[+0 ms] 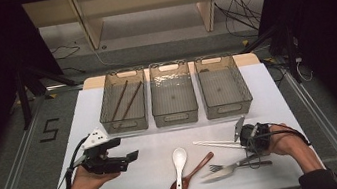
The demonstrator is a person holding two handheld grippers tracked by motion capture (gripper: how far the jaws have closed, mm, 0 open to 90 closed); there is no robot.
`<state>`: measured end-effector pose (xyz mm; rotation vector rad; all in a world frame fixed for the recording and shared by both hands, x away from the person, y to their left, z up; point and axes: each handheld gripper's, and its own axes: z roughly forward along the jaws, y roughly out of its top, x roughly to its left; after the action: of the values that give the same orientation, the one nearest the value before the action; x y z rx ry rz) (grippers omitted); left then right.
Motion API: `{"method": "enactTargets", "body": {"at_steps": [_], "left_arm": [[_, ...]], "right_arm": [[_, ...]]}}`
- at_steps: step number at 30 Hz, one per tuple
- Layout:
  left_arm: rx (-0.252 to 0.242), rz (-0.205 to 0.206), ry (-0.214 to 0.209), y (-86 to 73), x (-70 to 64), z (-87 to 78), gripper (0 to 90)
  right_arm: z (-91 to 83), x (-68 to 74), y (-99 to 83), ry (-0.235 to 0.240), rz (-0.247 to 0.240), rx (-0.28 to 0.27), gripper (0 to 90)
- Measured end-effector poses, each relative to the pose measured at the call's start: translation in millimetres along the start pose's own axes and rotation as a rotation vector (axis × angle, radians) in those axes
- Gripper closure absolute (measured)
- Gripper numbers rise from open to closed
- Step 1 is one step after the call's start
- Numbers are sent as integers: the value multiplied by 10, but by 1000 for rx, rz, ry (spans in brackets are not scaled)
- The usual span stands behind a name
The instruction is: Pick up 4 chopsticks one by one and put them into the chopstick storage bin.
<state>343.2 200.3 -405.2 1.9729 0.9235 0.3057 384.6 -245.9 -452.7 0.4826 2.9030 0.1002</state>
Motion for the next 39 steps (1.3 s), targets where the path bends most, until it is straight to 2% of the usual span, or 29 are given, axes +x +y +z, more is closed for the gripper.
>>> {"method": "enactTargets", "body": {"at_steps": [13,24,29,32,39], "left_arm": [[3,0,0,-1,9,8,183],[4,-2,2,-6,19,15,183],[6,-4,0,-5,18,21,183],[14,6,-5,-5,14,46,183],[28,42,-36,52,-63,117,182]], "right_arm": [[-5,10,-3,-11,-44,1,851],[-83,21,2,-21,-60,-39,853],[-144,33,14,-22,-46,-70,853],[-212,53,48,-30,-43,-111,852],[-388,158,210,-57,-90,-187,852]]}}
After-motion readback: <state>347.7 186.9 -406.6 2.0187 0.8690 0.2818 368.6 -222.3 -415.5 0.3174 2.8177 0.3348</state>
